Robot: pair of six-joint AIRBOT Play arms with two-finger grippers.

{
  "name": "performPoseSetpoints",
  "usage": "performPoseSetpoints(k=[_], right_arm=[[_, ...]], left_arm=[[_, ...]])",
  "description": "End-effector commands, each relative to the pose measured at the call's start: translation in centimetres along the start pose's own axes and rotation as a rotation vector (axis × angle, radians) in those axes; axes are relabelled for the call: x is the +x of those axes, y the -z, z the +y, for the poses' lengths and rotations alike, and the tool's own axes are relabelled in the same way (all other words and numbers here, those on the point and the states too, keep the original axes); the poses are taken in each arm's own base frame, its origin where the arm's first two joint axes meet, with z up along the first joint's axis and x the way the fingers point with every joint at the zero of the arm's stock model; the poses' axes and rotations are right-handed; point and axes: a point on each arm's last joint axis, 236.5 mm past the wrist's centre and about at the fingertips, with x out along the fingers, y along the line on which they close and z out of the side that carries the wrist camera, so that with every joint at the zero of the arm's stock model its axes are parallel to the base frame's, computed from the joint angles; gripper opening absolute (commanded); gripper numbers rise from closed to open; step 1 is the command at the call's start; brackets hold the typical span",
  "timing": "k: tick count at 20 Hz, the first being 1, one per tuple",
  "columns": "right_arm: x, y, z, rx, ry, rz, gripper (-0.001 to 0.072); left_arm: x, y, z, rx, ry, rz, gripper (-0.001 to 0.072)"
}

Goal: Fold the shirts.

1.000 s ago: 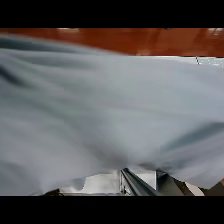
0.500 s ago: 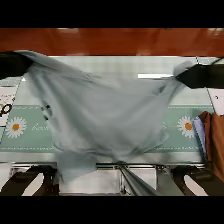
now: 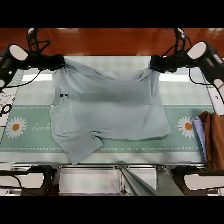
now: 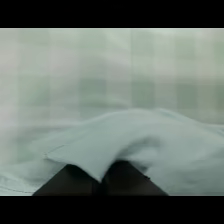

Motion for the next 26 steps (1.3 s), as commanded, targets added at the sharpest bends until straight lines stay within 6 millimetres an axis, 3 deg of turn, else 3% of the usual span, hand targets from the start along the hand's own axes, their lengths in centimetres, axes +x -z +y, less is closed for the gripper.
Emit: performPoseSetpoints(k=[1,2,5,7,9,10,12,13,16,19,23,26], right_arm=[[2.4,-1.6,0.0,0.069,-0.029,-0.003,0.0407],[1.5,-1.9,-0.3,0.064,-0.029,0.009,0.0405],[-4.2,-2.7,-3.2,0.074,-0.009,0.087,0.0405],[-8.7,-1.3,-6.4,0.084,0.042,0.147,0.0405],[-11.7,2.0,-10.1,0.121,0.144,0.214,0.0404],[-12.3,4.3,-11.9,0.135,0.194,0.244,0.0404],[-13.2,11.1,-15.6,0.210,0.286,0.327,0.0404],[-13.1,13.8,-16.3,0.274,0.279,0.330,0.0405],[-11.5,18.8,-14.4,0.401,0.102,0.233,0.0404],[-11.2,22.9,-12.0,0.400,0.004,0.227,0.0405],[-11.6,25.4,-10.1,0.363,-0.043,0.228,0.0405],[-12.3,25.6,-9.4,0.334,-0.052,0.220,0.0404]], left_arm=[[1.7,-0.3,0.2,-0.063,0.020,0.059,0.0273],[0.7,-0.7,0.7,-0.064,0.015,0.073,0.0506],[-4.4,-0.5,5.2,-0.103,-0.032,0.194,0.0508],[-8.2,1.9,9.0,-0.193,-0.058,0.297,0.0508],[-11.2,5.2,12.0,-0.303,-0.088,0.327,0.0508],[-12.1,7.9,12.8,-0.333,-0.096,0.352,0.0508],[-13.8,15.2,13.7,-0.441,-0.076,0.441,0.0507],[-14.1,17.7,13.7,-0.551,-0.034,0.431,0.0507],[-14.1,22.0,11.5,-0.827,0.162,0.369,0.0507],[-14.2,25.7,11.4,-0.880,0.114,0.445,0.0507],[-14.3,28.7,11.2,-0.779,0.022,0.583,0.0507],[-14.4,30.1,11.5,-0.743,-0.016,0.629,0.0507]])
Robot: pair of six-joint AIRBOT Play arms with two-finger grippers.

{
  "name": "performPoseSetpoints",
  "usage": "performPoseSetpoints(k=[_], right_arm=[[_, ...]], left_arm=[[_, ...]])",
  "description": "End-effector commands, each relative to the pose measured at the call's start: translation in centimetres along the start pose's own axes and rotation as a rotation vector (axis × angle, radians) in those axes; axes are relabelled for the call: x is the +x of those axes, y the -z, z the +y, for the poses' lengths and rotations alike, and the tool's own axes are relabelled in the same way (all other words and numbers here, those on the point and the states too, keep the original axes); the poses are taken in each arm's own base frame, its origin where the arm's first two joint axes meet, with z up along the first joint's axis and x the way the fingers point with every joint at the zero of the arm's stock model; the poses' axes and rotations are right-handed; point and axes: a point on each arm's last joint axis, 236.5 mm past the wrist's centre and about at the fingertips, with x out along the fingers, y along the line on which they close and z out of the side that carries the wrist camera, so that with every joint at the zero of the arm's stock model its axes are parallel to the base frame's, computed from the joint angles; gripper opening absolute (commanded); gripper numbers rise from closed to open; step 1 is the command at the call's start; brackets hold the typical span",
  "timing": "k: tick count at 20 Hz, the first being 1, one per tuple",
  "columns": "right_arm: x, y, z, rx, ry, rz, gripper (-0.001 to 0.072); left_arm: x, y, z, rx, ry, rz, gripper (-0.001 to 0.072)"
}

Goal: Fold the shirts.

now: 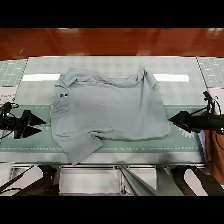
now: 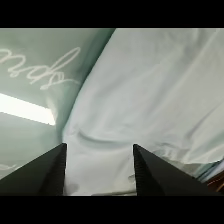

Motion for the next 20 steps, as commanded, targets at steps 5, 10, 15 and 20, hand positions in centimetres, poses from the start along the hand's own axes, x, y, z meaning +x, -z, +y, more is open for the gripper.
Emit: performPoseSetpoints(k=[5,10,15,20], right_arm=[[-0.2,0.9,0.7,-0.034,-0.025,-0.021,0.0404],[-0.2,0.6,0.6,-0.033,-0.022,-0.034,0.0404],[-0.2,0.4,0.8,-0.029,-0.029,-0.045,0.0404],[-0.7,-0.5,-1.3,-0.012,0.034,-0.081,0.0404]], left_arm=[[3.4,2.7,3.0,-0.034,-0.065,0.072,0.0507],[4.8,1.6,1.9,0.008,0.015,0.027,0.0507],[6.6,1.1,0.7,0.061,0.030,0.037,0.0507],[7.7,0.6,-1.4,0.146,0.025,0.020,0.0017]])
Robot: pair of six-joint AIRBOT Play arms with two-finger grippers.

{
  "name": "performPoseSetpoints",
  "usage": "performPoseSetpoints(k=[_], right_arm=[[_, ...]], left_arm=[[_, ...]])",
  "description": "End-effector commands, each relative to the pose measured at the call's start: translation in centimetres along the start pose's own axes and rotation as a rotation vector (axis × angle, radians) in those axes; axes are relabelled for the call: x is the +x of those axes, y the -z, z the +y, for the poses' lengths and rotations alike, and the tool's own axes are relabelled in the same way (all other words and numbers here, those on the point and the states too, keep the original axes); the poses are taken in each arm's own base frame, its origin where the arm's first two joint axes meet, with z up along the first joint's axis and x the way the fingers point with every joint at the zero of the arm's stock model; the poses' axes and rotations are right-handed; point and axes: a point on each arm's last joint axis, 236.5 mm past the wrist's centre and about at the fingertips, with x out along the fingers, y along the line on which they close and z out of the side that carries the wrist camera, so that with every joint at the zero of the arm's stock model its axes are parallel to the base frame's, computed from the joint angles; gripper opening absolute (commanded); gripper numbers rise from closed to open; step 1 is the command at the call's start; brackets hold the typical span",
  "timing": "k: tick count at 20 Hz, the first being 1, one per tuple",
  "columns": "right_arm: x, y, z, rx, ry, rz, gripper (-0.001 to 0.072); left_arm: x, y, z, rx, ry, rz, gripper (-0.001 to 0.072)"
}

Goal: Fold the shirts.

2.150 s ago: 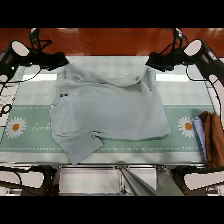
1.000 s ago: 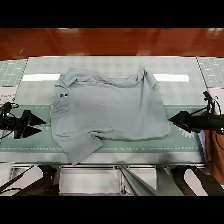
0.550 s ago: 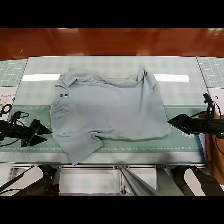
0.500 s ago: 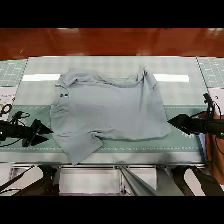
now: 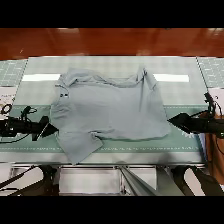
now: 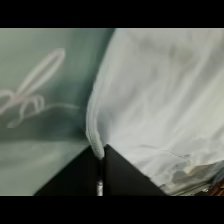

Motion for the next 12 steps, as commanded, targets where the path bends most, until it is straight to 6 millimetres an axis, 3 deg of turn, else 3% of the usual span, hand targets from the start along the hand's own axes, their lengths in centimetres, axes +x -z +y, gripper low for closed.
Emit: performPoseSetpoints(k=[1,3,4,9,12], right_arm=[[-0.8,-0.8,-3.2,0.038,0.101,-0.037,0.0404],[-1.8,0.2,-7.3,0.159,0.233,-0.020,0.0404],[-1.7,1.1,-7.9,0.174,0.248,0.008,0.0404],[1.6,3.8,-6.1,0.236,0.095,0.109,0.0404],[3.1,3.3,-5.2,0.276,0.007,0.134,0.0404]], left_arm=[[0.4,-0.7,-1.4,0.053,0.004,-0.014,0.0017],[0.0,-1.2,-1.7,0.062,0.005,-0.028,0.0017],[-0.2,-1.5,-1.8,0.066,0.006,-0.034,0.0017],[-0.2,-1.6,-1.9,0.068,0.006,-0.036,0.0017],[-0.2,-1.6,-1.9,0.068,0.006,-0.037,0.0017]])
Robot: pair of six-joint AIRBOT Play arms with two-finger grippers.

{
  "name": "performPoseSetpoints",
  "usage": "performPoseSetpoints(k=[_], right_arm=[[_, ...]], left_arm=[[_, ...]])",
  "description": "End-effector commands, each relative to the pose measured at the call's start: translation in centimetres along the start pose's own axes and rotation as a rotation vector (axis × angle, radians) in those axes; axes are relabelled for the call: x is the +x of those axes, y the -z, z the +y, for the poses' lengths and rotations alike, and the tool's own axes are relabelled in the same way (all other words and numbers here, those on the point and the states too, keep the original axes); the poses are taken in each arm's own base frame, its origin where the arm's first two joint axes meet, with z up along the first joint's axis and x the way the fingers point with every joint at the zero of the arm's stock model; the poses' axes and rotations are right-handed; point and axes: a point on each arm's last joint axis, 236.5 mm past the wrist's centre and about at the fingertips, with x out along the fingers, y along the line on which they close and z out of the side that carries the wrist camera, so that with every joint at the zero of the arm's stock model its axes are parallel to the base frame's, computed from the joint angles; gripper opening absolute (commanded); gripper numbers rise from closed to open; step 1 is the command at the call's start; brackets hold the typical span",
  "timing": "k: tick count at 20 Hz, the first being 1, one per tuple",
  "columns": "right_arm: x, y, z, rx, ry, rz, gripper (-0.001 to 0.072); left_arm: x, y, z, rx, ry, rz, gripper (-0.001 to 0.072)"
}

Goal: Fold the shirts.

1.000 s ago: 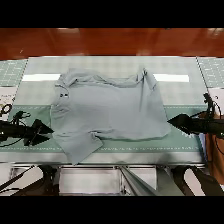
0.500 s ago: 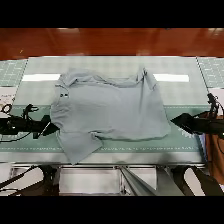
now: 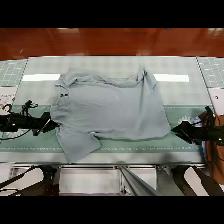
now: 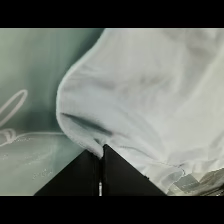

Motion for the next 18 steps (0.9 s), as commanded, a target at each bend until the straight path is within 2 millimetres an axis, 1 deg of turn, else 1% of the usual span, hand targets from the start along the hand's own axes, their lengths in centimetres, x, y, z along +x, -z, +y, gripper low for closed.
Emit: performPoseSetpoints(k=[1,3,4,7,8,9,11,12,13,14,15,16,17,18], right_arm=[[1.8,0.2,0.9,0.052,-0.089,0.059,0.0404],[2.7,0.5,1.0,0.076,-0.120,0.102,0.0404],[3.1,0.3,1.2,0.088,-0.141,0.107,0.0404],[4.0,-0.9,2.4,0.137,-0.221,0.090,0.0404],[4.4,-1.3,2.3,0.155,-0.228,0.083,0.0404],[4.9,-1.3,2.4,0.155,-0.222,0.090,0.0404],[5.9,-1.1,3.5,0.116,-0.217,0.108,0.0381],[6.2,-1.1,4.6,0.077,-0.216,0.108,0.0276],[6.4,-1.3,5.6,0.022,-0.213,0.110,0.0097],[6.3,-1.5,6.9,-0.063,-0.218,0.113,0.0031],[5.8,-1.4,8.4,-0.121,-0.227,0.132,0.0030],[4.9,-1.5,9.9,-0.200,-0.228,0.142,0.0030],[3.7,-2.2,11.5,-0.256,-0.221,0.120,0.0030],[1.6,-3.8,13.6,-0.310,-0.217,0.056,0.0030]], left_arm=[[0.0,0.0,-0.1,0.000,0.002,0.000,0.0017],[0.0,0.0,-0.1,0.000,0.002,0.000,0.0017],[0.0,-0.1,-0.1,0.000,0.002,-0.001,0.0017],[0.0,-0.1,-0.1,0.000,0.002,-0.002,0.0017],[0.0,-0.2,-0.1,0.000,0.002,-0.005,0.0017],[0.0,-0.3,-0.1,-0.002,0.002,-0.010,0.0017],[0.0,-0.3,-0.1,-0.001,0.002,-0.011,0.0017],[0.0,-0.3,-0.2,-0.002,0.005,-0.012,0.0017],[-0.1,-0.5,-0.5,-0.008,0.020,-0.018,0.0017],[-0.2,-0.6,-1.3,-0.017,0.049,-0.026,0.0017],[-0.5,-0.7,-2.4,-0.025,0.090,-0.038,0.0016],[-1.0,-1.1,-3.6,-0.029,0.131,-0.061,0.0017],[-2.1,-1.7,-5.4,0.006,0.183,-0.096,0.0017],[-3.7,-2.4,-7.8,0.061,0.243,-0.142,0.0017]])
